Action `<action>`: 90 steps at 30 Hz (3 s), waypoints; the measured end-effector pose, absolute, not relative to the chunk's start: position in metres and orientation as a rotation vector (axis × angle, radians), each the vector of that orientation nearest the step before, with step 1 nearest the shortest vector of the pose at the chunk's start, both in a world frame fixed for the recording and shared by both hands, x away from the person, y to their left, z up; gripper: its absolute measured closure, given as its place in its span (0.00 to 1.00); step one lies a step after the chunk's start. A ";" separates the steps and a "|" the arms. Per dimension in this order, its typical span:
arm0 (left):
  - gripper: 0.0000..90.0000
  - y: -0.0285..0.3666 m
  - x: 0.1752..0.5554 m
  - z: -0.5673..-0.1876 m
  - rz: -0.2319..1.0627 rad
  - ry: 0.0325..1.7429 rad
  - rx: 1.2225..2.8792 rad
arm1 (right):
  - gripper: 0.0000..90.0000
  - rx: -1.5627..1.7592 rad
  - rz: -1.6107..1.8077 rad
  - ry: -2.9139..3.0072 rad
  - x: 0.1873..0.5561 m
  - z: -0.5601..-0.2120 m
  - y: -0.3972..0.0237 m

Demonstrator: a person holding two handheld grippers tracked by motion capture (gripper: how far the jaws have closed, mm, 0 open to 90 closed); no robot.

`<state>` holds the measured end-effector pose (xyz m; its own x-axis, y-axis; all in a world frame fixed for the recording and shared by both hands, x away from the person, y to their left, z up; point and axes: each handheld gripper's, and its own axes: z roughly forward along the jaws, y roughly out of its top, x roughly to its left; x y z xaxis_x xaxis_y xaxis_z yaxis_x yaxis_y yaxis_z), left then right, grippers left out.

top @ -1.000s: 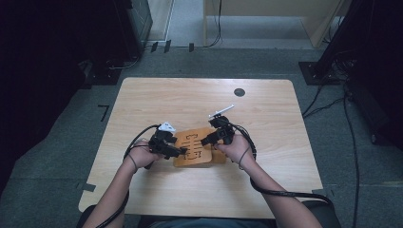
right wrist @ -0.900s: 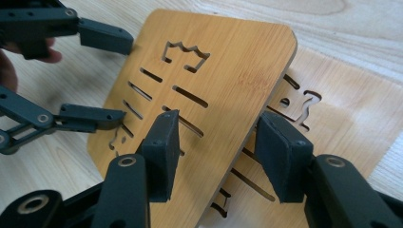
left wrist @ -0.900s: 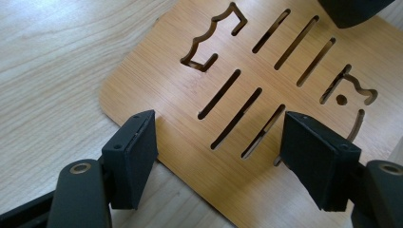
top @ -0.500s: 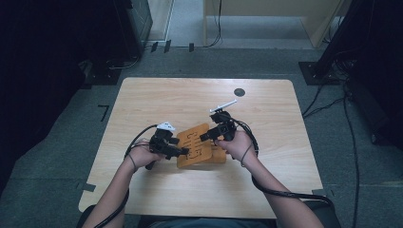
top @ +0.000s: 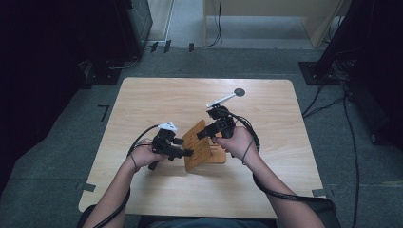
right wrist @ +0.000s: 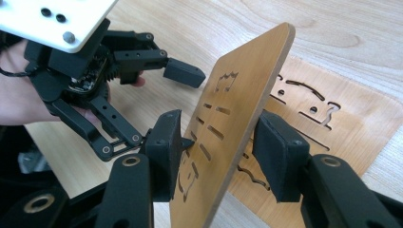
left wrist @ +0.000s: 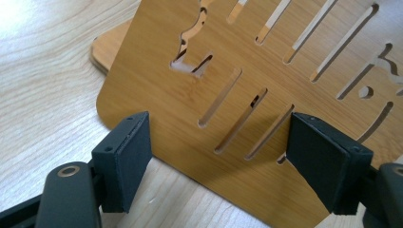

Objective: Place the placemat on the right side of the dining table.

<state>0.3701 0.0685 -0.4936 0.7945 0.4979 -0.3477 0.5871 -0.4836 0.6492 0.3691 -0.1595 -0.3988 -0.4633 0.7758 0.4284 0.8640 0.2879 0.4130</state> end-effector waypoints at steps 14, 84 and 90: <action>0.23 0.067 0.369 -0.491 -0.170 0.764 2.164 | 0.61 -1.444 -0.866 -2.404 0.362 -0.391 -0.143; 0.25 0.076 0.382 -0.488 0.090 0.848 2.214 | 0.97 -1.618 -0.787 -2.487 0.396 -0.373 -0.196; 0.25 0.075 0.382 -0.490 0.092 0.842 2.232 | 0.97 -1.649 -0.753 -2.501 0.397 -0.375 -0.207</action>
<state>0.3819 0.0754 -0.4901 0.7825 0.5962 -0.1794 0.5436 -0.5138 0.6637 0.3965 -0.2070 -0.3748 -0.4289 0.8512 0.3025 0.8767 0.3114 0.3667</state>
